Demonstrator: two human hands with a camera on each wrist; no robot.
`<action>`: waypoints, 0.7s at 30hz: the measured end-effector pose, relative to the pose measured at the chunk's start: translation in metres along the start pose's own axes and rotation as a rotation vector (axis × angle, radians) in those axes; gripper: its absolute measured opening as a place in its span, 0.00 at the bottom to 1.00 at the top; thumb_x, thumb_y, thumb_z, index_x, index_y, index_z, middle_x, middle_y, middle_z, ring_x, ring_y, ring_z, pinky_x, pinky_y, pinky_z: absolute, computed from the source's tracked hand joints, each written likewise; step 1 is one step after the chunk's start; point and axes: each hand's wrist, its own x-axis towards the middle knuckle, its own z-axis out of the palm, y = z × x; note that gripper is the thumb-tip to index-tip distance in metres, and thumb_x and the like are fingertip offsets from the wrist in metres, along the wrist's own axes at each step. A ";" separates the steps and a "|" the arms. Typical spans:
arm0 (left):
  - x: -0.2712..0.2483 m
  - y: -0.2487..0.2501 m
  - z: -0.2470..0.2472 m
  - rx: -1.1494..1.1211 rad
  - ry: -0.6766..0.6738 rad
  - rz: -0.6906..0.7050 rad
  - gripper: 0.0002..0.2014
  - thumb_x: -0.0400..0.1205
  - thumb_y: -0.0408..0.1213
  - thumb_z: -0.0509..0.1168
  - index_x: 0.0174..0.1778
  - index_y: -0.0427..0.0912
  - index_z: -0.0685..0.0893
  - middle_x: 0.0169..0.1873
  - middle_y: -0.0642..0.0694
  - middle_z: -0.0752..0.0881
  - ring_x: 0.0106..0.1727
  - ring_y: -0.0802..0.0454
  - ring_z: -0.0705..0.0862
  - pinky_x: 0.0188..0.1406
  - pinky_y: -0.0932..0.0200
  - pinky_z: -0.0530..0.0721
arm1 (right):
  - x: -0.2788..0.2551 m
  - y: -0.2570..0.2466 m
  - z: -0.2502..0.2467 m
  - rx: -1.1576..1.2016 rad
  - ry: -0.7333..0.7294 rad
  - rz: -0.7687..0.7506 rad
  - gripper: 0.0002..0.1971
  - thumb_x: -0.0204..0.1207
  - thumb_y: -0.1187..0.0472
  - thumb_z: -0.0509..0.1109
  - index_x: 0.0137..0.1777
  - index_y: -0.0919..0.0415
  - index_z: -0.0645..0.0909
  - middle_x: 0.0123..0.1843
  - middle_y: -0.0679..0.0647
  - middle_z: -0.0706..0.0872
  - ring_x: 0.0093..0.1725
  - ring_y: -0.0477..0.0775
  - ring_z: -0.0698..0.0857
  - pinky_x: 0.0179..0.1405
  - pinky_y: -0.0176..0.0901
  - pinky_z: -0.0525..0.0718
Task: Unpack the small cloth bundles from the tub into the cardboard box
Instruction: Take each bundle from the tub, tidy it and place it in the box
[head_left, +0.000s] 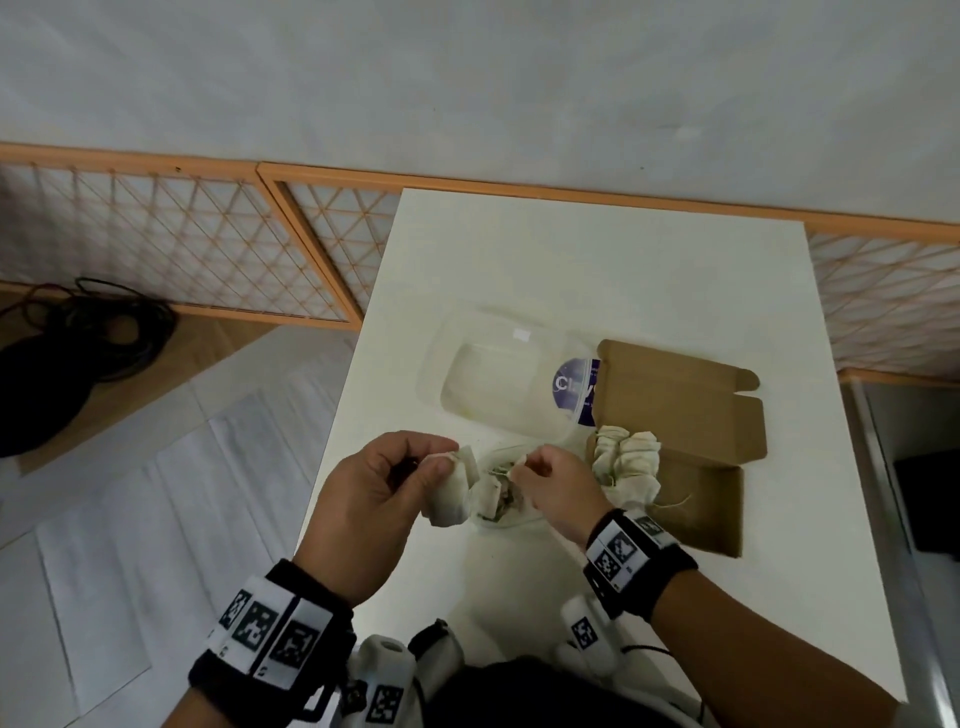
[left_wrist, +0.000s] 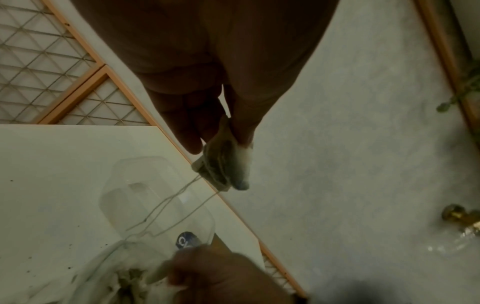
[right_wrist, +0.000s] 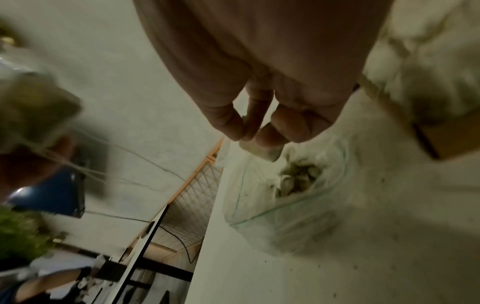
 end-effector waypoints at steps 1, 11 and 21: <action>0.000 -0.002 0.001 0.033 -0.010 0.004 0.08 0.88 0.32 0.69 0.51 0.49 0.91 0.44 0.45 0.95 0.42 0.43 0.92 0.47 0.45 0.90 | -0.007 -0.002 -0.007 -0.032 0.014 -0.058 0.07 0.83 0.56 0.73 0.44 0.54 0.82 0.38 0.48 0.86 0.36 0.46 0.82 0.39 0.38 0.79; -0.003 0.030 0.023 0.205 -0.312 0.095 0.27 0.86 0.35 0.71 0.77 0.66 0.75 0.46 0.56 0.88 0.51 0.57 0.90 0.60 0.66 0.84 | -0.087 -0.063 -0.096 -0.222 -0.138 -0.394 0.09 0.84 0.56 0.73 0.45 0.52 0.77 0.37 0.56 0.86 0.37 0.64 0.85 0.39 0.64 0.88; -0.001 0.085 0.059 0.231 -0.662 0.280 0.10 0.88 0.32 0.67 0.61 0.51 0.89 0.41 0.54 0.91 0.44 0.56 0.89 0.54 0.52 0.88 | -0.156 -0.101 -0.154 -0.517 -0.205 -0.580 0.05 0.85 0.55 0.72 0.48 0.49 0.80 0.38 0.43 0.82 0.36 0.50 0.81 0.33 0.36 0.77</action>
